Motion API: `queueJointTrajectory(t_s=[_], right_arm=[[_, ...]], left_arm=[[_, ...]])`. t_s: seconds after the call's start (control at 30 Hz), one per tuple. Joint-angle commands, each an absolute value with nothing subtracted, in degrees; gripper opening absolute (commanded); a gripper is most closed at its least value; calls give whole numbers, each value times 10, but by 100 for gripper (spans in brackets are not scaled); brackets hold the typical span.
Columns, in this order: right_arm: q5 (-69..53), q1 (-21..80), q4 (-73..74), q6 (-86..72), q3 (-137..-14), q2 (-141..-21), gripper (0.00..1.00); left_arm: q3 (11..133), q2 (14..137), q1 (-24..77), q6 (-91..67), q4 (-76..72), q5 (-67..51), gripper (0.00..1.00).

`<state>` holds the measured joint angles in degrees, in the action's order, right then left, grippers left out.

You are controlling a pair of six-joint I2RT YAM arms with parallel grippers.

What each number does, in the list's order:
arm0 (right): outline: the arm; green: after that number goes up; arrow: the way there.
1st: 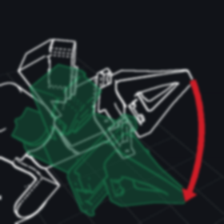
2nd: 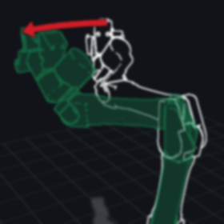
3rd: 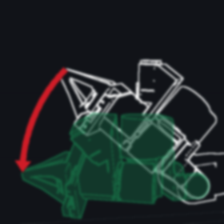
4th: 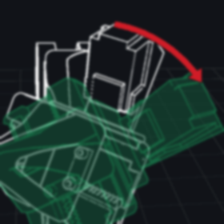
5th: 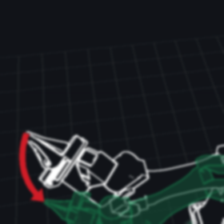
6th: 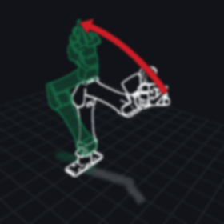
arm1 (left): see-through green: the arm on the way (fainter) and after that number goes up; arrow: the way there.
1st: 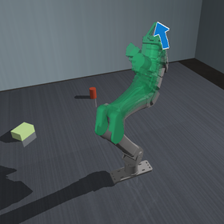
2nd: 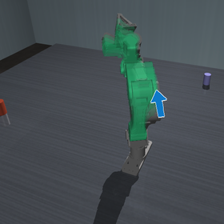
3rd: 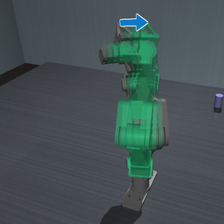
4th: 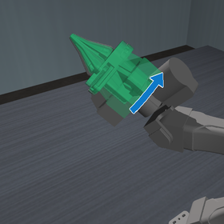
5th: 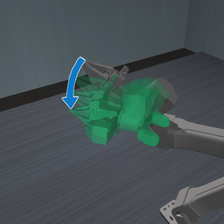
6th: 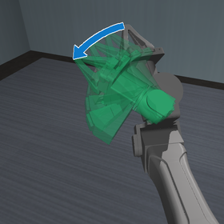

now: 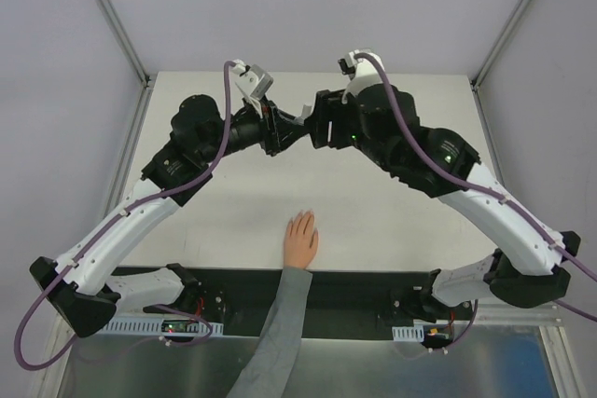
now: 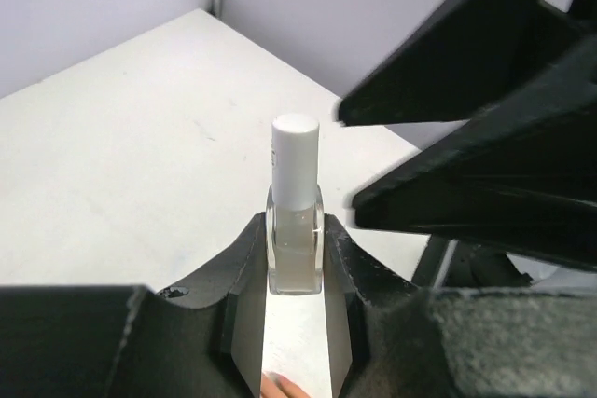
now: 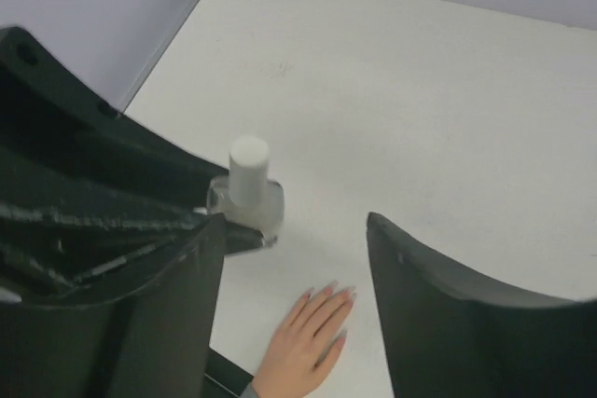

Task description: Paint the nails

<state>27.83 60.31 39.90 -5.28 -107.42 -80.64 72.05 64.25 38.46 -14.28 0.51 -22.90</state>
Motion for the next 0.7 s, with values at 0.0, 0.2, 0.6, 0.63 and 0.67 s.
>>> queueJointTrajectory(t_s=[0.0,0.2,0.6,0.63,0.67], right_arm=[[102,549,338,-4,-1016,-721,75],[-262,440,202,-57,-954,-703,95],[-504,385,139,-126,-975,-764,72],[-511,386,130,-132,-975,-771,70],[-513,386,127,-137,-976,-774,67]], left_arm=[[711,599,377,-141,-27,-190,0],[667,556,375,-188,-11,-227,0],[665,548,373,-238,-45,-386,0],[667,550,373,-243,-46,-388,0],[668,553,372,-244,-47,-391,0]])
